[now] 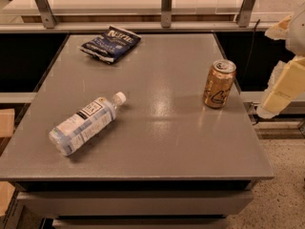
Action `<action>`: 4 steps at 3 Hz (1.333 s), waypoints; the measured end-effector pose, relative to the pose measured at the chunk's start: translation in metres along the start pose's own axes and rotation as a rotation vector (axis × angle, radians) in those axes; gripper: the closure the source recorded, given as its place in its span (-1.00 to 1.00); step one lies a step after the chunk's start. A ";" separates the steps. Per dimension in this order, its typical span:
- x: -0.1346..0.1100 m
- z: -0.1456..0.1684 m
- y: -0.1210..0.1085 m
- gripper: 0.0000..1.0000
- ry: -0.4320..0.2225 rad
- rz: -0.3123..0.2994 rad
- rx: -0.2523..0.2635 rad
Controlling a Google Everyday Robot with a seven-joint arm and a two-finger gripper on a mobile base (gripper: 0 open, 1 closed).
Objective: Move orange can near blue chip bag
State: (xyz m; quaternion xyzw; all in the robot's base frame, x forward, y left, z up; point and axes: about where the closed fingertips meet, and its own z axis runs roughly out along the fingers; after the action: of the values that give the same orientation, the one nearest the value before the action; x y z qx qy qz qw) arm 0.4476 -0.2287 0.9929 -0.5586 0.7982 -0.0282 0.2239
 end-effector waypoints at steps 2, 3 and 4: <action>0.020 0.007 -0.012 -1.00 -0.114 0.085 -0.008; 0.029 0.008 -0.007 -1.00 -0.183 0.118 -0.012; 0.039 0.011 -0.001 -1.00 -0.251 0.158 -0.015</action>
Offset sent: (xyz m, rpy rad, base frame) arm 0.0105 -0.0349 -0.0179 0.2270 -0.0201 -0.0617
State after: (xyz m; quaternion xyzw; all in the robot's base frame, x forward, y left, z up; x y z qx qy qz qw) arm 0.4419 -0.2626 0.9706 -0.4949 0.8055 0.0657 0.3193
